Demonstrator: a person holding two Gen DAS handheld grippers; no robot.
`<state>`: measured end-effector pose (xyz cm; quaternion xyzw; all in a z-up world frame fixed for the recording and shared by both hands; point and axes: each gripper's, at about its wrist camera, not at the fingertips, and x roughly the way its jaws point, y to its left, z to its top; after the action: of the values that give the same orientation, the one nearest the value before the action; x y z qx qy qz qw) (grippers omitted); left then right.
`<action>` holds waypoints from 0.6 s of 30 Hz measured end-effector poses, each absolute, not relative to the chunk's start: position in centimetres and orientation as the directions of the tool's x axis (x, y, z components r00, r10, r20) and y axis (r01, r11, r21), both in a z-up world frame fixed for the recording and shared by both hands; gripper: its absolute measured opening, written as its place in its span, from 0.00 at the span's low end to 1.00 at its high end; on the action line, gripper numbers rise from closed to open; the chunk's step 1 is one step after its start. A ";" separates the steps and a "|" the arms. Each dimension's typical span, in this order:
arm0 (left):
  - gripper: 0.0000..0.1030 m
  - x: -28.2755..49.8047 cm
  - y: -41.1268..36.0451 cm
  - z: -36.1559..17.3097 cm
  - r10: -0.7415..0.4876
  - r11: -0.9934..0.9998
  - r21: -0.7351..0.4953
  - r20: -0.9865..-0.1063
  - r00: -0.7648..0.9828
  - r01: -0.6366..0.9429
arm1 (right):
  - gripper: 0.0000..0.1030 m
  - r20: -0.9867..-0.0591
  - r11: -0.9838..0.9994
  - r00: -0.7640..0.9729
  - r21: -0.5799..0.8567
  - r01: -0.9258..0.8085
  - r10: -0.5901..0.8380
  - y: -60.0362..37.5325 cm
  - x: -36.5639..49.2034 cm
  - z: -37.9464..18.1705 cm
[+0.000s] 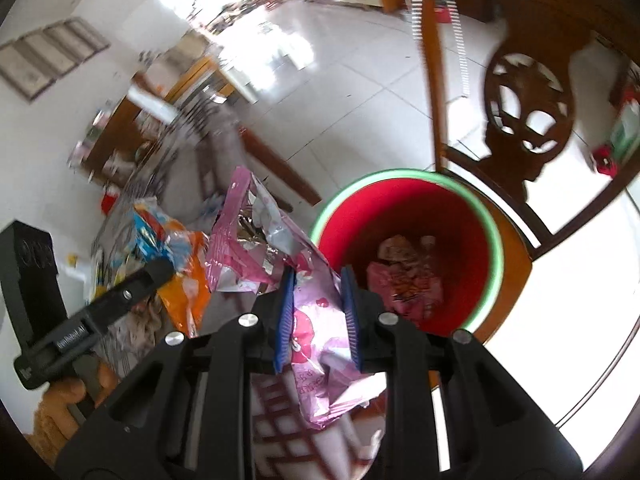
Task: Collect trash
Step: 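Carry both held wrappers to the red bucket and release them inside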
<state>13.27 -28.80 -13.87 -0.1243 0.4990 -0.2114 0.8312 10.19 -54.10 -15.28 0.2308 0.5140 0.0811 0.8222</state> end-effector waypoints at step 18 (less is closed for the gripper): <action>0.72 15.8 -35.7 -15.2 -0.482 0.874 -0.408 -0.802 0.352 0.265 | 0.57 -0.774 0.827 0.520 0.524 0.205 0.361 -60.2 11.9 -15.3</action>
<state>15.84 -35.69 -15.22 -0.1039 0.5210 -0.2290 0.8157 11.90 -60.17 -15.32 0.2906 0.4874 0.0474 0.8220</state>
